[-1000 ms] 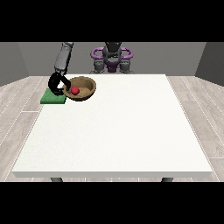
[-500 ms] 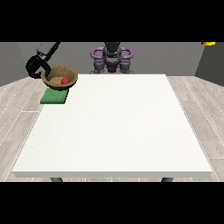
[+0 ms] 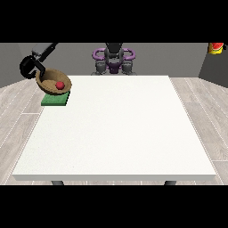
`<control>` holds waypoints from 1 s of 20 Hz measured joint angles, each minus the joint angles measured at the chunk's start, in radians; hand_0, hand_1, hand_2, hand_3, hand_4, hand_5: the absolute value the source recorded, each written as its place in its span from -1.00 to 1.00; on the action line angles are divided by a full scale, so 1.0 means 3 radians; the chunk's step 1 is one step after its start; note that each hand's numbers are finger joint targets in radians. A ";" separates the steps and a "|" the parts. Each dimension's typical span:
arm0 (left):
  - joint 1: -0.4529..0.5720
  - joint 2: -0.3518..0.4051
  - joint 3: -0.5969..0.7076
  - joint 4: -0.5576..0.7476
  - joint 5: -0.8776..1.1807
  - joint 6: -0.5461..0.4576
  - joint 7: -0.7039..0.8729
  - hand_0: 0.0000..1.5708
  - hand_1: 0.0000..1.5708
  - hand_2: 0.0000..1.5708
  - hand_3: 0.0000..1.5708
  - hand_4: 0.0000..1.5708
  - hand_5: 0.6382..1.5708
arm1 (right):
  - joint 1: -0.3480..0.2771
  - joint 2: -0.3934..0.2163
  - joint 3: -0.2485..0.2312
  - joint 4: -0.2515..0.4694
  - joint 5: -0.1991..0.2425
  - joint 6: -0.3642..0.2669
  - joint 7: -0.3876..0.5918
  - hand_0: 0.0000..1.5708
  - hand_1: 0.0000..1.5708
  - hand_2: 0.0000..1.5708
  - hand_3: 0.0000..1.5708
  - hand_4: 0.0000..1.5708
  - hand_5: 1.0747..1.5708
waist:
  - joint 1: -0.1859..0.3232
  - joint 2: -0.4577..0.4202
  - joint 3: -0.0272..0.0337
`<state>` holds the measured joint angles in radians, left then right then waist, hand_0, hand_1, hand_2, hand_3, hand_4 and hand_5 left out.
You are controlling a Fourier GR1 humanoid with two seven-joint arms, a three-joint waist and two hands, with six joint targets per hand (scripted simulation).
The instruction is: Pick the cup and pour the ball into the bowl, then pick the bowl and place it on the pad
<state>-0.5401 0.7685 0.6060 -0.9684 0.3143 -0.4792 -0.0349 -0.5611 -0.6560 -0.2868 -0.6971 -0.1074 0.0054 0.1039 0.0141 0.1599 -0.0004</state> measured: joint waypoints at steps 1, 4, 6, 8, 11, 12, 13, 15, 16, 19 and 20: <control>-0.0010 0.0028 0.0011 0.0017 0.0018 -0.0029 -0.0028 -1.00 -1.00 -1.00 -1.00 0.54 0.96 | -0.0026 -0.0008 -0.0046 0.0025 -0.0030 -0.0007 -0.0019 1.00 1.00 1.00 -0.42 0.36 0.98 | 0.0022 0.0056 0.0001; 0.0017 0.0012 -0.0013 -0.0003 0.0012 -0.0017 -0.0100 -1.00 -1.00 -1.00 -1.00 0.54 0.97 | -0.0019 0.0088 -0.0094 0.0089 -0.0077 -0.0036 -0.0061 1.00 1.00 1.00 -0.43 0.34 0.99 | 0.0058 0.0082 0.0001; -0.0021 0.0055 0.0001 0.0024 0.0034 -0.0023 -0.0131 -1.00 -1.00 -1.00 -1.00 0.54 0.97 | -0.0038 0.0159 -0.0122 0.0107 -0.0104 -0.0074 -0.0127 1.00 1.00 1.00 -0.32 0.31 1.00 | 0.0062 0.0150 -0.0003; 0.0011 0.0058 -0.0009 0.0000 0.0053 -0.0058 -0.0159 -1.00 -1.00 -1.00 -1.00 0.53 0.97 | -0.0023 0.0164 -0.0187 0.0166 -0.0144 -0.0086 -0.0203 1.00 1.00 1.00 -0.26 0.29 1.00 | 0.0106 0.0166 -0.0012; -0.0009 0.0119 -0.0008 0.0042 0.0086 -0.0079 -0.0138 -1.00 -1.00 -1.00 -1.00 0.53 0.97 | -0.0039 0.0171 -0.0227 0.0216 -0.0195 -0.0031 -0.0215 1.00 1.00 1.00 -0.24 0.26 1.00 | 0.0096 0.0177 -0.0013; 0.0016 0.0114 -0.0006 0.0041 0.0088 -0.0083 -0.0166 -1.00 -1.00 -1.00 -1.00 0.53 0.97 | -0.0035 0.0155 -0.0266 0.0245 -0.0234 -0.0004 -0.0209 1.00 1.00 1.00 -0.06 0.15 0.99 | 0.0098 0.0174 -0.0010; 0.0025 0.0114 -0.0014 0.0024 0.0082 -0.0072 -0.0171 -1.00 -1.00 -1.00 -1.00 0.52 0.98 | -0.0024 0.0185 -0.0305 0.0274 -0.0270 -0.0021 -0.0232 1.00 1.00 1.00 0.11 -0.10 1.00 | 0.0095 0.0173 -0.0010; -0.0012 0.0085 -0.0041 -0.0092 0.0117 -0.0033 -0.0130 -1.00 -1.00 -1.00 -1.00 0.52 0.98 | -0.0068 0.0109 -0.0393 0.0400 -0.0309 -0.0046 -0.0251 1.00 1.00 1.00 0.48 -0.76 0.94 | 0.0154 0.0245 -0.0006; -0.0037 0.0091 -0.0047 -0.0121 0.0129 -0.0001 -0.0097 -1.00 -1.00 -1.00 -1.00 0.51 0.98 | -0.0073 0.0101 -0.0406 0.0436 -0.0306 -0.0072 -0.0273 1.00 1.00 1.00 0.47 -1.00 0.92 | 0.0151 0.0257 -0.0005; -0.0060 0.0150 -0.0041 -0.0052 0.0145 -0.0009 -0.0086 -1.00 -1.00 -1.00 -1.00 0.52 0.98 | -0.0110 0.0049 -0.0379 0.0429 -0.0238 -0.0230 -0.0208 0.98 0.98 0.93 0.19 -1.00 0.93 | 0.0141 0.0241 0.0000; -0.0048 0.0154 -0.0035 -0.0076 0.0166 -0.0012 -0.0077 -1.00 -1.00 -1.00 -1.00 0.52 0.98 | -0.0095 0.0008 -0.0412 0.0468 -0.0247 -0.0227 -0.0262 0.95 0.95 0.84 0.12 -1.00 0.93 | 0.0158 0.0258 0.0000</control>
<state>-0.5545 0.8146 0.5954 -0.9911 0.3641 -0.4829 -0.0579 -0.5895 -0.6535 -0.4104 -0.5568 -0.1815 -0.0627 0.0253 0.0617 0.2373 -0.0004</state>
